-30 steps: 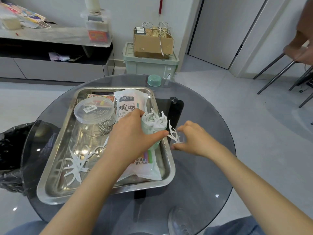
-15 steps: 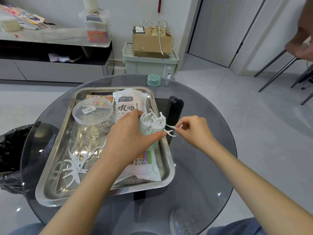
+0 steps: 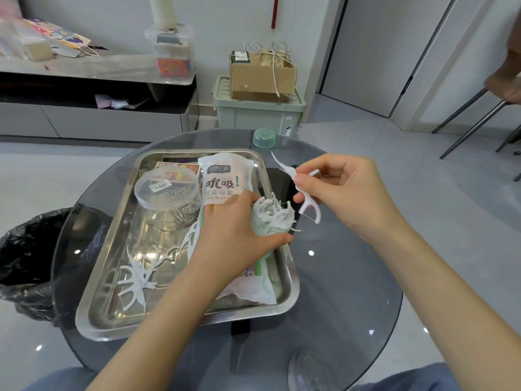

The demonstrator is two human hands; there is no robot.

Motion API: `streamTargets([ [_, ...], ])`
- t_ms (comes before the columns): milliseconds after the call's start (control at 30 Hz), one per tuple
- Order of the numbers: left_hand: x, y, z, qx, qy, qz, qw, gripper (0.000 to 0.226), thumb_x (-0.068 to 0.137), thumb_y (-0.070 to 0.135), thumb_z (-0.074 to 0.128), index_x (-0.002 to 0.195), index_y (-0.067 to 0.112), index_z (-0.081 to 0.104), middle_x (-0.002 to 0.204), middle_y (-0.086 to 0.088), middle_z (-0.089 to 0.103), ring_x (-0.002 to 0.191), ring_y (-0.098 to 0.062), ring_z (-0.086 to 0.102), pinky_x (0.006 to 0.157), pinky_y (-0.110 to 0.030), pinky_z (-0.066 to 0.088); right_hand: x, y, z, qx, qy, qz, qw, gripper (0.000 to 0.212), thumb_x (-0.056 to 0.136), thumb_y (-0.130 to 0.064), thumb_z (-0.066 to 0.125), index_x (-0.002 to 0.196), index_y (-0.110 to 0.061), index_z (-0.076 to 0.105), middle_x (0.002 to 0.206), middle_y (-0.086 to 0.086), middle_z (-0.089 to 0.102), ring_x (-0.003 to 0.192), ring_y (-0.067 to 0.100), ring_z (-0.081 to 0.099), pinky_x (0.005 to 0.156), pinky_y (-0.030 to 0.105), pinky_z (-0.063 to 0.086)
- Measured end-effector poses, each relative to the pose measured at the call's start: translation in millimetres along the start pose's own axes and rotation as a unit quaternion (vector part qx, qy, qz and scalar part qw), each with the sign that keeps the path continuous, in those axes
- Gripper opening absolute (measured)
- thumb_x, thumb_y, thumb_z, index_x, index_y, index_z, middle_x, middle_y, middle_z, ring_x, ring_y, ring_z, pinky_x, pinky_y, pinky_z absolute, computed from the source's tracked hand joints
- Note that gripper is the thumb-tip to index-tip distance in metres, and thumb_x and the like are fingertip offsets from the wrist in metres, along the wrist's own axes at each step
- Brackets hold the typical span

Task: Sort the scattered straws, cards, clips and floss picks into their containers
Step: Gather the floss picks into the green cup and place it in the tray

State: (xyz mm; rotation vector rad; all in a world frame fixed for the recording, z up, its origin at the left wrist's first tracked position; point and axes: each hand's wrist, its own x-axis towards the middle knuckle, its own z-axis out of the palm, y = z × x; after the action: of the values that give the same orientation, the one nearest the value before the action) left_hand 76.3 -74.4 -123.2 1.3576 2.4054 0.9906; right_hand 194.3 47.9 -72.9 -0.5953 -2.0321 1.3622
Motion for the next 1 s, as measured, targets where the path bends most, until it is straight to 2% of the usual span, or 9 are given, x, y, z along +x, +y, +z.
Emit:
streamTargets([
  [100, -1, -1, 2, -0.006, 0.002, 0.001, 1.0, 0.064, 0.06, 0.061, 0.072, 0.11, 0.025, 0.054, 0.104, 0.009, 0.06, 0.094, -0.014, 0.055, 0.084, -0.033, 0.045, 5, 4, 16, 0.031, 0.044, -0.014, 0.998, 0.014, 0.082, -0.002, 0.07, 0.08, -0.015, 0.069, 0.064, -0.004, 0.069, 0.065, 0.02, 0.072, 0.061, 0.027, 0.056],
  [200, 0, 0, 2, -0.019, 0.003, 0.0, 1.0, 0.058, 0.06, 0.06, 0.072, 0.105, 0.027, 0.053, 0.099, 0.011, 0.059, 0.088, -0.009, 0.053, 0.072, -0.026, 0.037, 5, 10, 32, 0.039, 0.087, -0.028, 0.995, 0.012, 0.082, -0.003, 0.069, 0.08, -0.015, 0.067, 0.069, 0.0, 0.071, 0.068, 0.017, 0.072, 0.065, 0.032, 0.058],
  [367, 1, 1, 0, -0.068, 0.009, -0.008, 0.998, 0.054, 0.058, 0.063, 0.068, 0.097, 0.028, 0.053, 0.09, 0.013, 0.061, 0.083, -0.006, 0.057, 0.076, -0.03, 0.045, 0, 18, 51, 0.083, 0.132, -0.062, 0.986, 0.015, 0.085, -0.001, 0.066, 0.079, -0.014, 0.062, 0.071, -0.009, 0.068, 0.077, 0.013, 0.073, 0.066, 0.023, 0.055],
  [500, 3, 2, -2, -0.069, 0.017, -0.012, 0.997, 0.055, 0.056, 0.064, 0.062, 0.095, 0.028, 0.052, 0.081, 0.018, 0.055, 0.075, 0.006, 0.05, 0.067, -0.023, 0.041, -8, 20, 58, 0.073, 0.128, -0.084, 0.986, 0.011, 0.085, -0.005, 0.068, 0.081, -0.014, 0.062, 0.075, -0.011, 0.069, 0.082, 0.011, 0.072, 0.071, 0.022, 0.055],
  [600, 2, 1, -2, -0.073, 0.025, -0.017, 0.997, 0.055, 0.057, 0.066, 0.063, 0.094, 0.026, 0.054, 0.08, 0.018, 0.058, 0.077, 0.005, 0.052, 0.067, -0.022, 0.043, -6, 17, 48, 0.042, 0.144, -0.102, 0.983, 0.013, 0.082, -0.009, 0.071, 0.078, -0.019, 0.065, 0.076, -0.011, 0.069, 0.075, 0.006, 0.069, 0.067, 0.017, 0.051],
  [767, 2, 0, -1, -0.079, 0.026, -0.021, 0.996, 0.058, 0.057, 0.067, 0.063, 0.097, 0.027, 0.052, 0.085, 0.017, 0.059, 0.081, -0.001, 0.055, 0.071, -0.026, 0.045, -5, 13, 34, -0.011, 0.098, -0.076, 0.992, 0.015, 0.079, -0.01, 0.075, 0.073, -0.021, 0.067, 0.074, -0.006, 0.071, 0.074, 0.013, 0.067, 0.071, 0.025, 0.053],
  [867, 3, -2, -1, -0.083, 0.033, -0.026, 0.996, 0.058, 0.059, 0.066, 0.068, 0.101, 0.029, 0.051, 0.09, 0.018, 0.059, 0.084, -0.002, 0.055, 0.068, -0.021, 0.042, -3, 6, 19, 0.003, 0.12, -0.071, 0.99, 0.013, 0.079, -0.01, 0.074, 0.074, -0.02, 0.068, 0.073, -0.006, 0.072, 0.07, 0.009, 0.067, 0.068, 0.02, 0.052],
  [933, 3, -3, -1, -0.078, 0.036, -0.026, 0.996, 0.057, 0.06, 0.064, 0.071, 0.101, 0.03, 0.049, 0.091, 0.019, 0.057, 0.084, -0.002, 0.053, 0.067, -0.019, 0.04, -1, 3, 7, 0.008, 0.098, -0.047, 0.994, 0.008, 0.081, -0.01, 0.072, 0.077, -0.016, 0.067, 0.073, -0.003, 0.073, 0.071, 0.01, 0.069, 0.068, 0.02, 0.053],
  [1000, 4, -2, -1, -0.075, 0.03, -0.02, 0.997, 0.058, 0.059, 0.062, 0.072, 0.1, 0.031, 0.047, 0.091, 0.02, 0.056, 0.086, -0.003, 0.053, 0.075, -0.023, 0.044, -2, 5, 2, -0.035, 0.066, -0.02, 0.997, 0.008, 0.082, -0.011, 0.071, 0.077, -0.015, 0.066, 0.074, 0.0, 0.073, 0.071, 0.014, 0.068, 0.068, 0.025, 0.054],
])
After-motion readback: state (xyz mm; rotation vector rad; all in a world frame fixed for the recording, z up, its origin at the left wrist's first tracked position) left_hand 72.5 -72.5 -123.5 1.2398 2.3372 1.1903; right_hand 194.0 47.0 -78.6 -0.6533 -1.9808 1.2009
